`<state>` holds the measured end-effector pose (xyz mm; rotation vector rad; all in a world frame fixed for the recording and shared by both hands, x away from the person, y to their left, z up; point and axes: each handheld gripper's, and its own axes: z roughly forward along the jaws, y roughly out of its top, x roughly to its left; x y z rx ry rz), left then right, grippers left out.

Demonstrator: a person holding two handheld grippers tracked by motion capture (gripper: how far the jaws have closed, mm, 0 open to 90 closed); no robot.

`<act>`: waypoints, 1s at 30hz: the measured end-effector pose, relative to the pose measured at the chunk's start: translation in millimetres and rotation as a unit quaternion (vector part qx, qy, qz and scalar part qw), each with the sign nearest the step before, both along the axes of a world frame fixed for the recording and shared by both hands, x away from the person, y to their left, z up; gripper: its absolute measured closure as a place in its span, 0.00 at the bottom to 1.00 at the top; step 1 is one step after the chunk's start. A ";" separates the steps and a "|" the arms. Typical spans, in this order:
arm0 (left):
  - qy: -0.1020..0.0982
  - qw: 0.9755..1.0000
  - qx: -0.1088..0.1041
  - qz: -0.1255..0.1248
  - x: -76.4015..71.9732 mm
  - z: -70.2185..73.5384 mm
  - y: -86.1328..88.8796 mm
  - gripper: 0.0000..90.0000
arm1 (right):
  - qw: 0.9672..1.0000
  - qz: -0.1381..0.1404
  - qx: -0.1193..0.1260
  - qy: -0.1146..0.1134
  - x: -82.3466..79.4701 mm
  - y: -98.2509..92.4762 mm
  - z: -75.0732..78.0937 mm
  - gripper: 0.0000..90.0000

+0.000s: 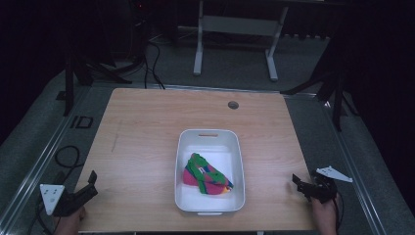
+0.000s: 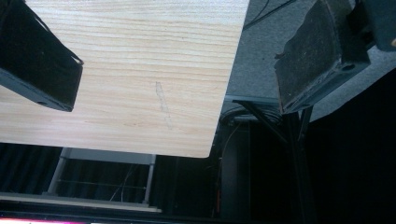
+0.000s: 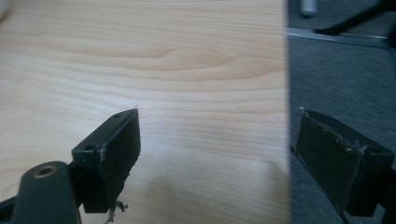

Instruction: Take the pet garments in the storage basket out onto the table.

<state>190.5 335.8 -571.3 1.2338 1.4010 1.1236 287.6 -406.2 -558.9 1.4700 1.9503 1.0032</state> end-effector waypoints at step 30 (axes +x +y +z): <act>-0.001 1.000 -0.006 0.001 -0.3 0.0 0.8 0.01 | 0.922 0.380 0.003 0.071 3.0 54.8 28.1 0.15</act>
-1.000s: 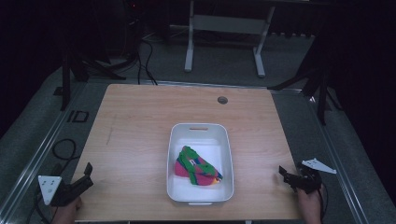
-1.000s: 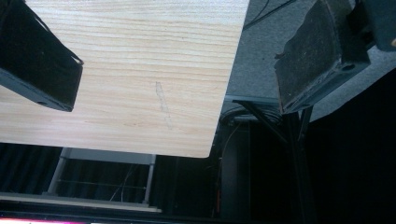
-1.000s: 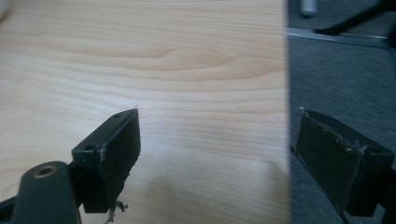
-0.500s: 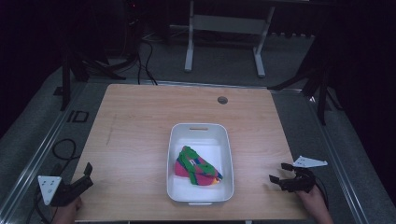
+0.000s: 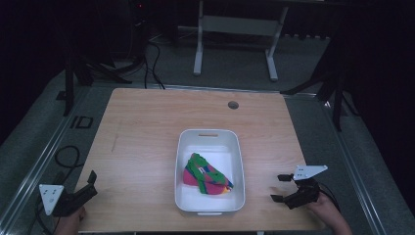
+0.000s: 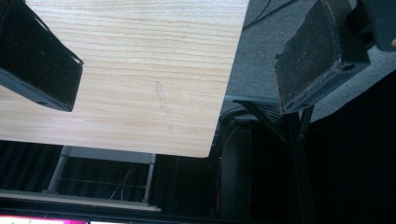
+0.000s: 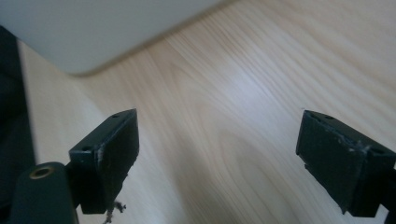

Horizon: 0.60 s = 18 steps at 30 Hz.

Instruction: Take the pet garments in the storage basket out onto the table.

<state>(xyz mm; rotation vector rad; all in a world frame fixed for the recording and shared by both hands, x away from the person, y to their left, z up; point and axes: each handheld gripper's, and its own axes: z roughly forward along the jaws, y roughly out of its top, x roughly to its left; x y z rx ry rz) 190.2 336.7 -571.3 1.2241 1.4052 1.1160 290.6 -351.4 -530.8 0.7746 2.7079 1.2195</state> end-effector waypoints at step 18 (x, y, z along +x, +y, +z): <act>0.001 1.000 0.003 -0.005 -0.2 0.1 0.3 0.01 | 0.997 0.070 -0.001 -0.013 0.3 60.2 56.2 0.14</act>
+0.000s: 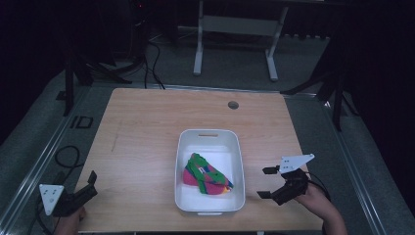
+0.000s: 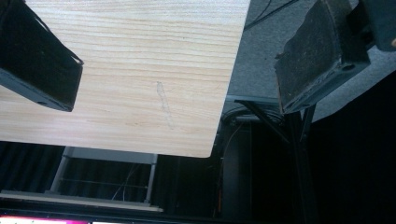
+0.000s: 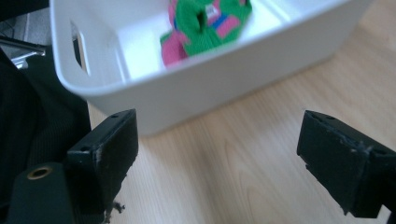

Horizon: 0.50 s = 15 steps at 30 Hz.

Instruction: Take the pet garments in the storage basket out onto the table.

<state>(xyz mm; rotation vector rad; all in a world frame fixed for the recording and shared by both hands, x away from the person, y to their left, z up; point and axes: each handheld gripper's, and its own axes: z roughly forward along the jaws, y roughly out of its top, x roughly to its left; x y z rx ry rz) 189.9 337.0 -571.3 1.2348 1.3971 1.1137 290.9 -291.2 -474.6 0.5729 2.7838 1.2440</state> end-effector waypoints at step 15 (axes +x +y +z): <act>-0.002 1.000 -0.003 -0.001 -0.2 -0.1 0.2 0.01 | 0.998 0.052 -0.032 -0.019 2.6 62.3 22.3 0.14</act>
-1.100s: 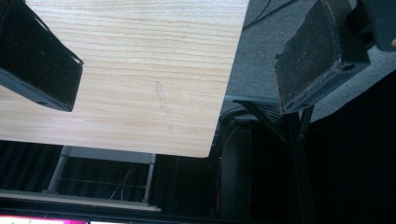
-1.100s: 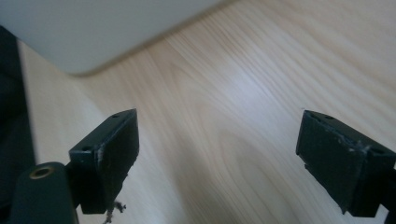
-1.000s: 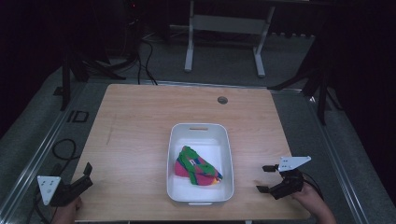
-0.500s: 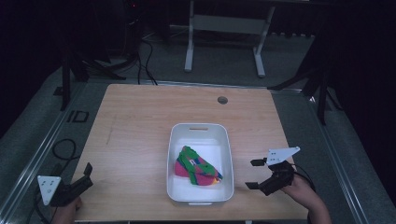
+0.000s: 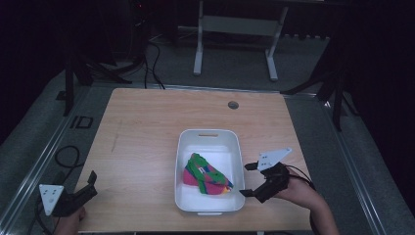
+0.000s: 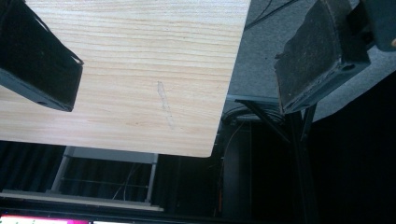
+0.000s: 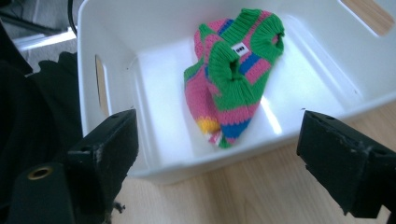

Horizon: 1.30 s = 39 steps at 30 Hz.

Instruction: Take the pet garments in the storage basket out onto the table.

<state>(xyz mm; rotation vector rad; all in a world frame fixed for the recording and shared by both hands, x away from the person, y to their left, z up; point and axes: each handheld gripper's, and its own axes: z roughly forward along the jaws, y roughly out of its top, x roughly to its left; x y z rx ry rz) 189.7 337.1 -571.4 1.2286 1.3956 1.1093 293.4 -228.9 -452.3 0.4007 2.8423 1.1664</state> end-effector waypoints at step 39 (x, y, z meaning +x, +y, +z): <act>0.002 1.000 -0.003 -0.004 0.3 0.1 1.3 0.01 | 0.988 0.059 -0.139 0.008 34.2 136.9 -26.6 0.15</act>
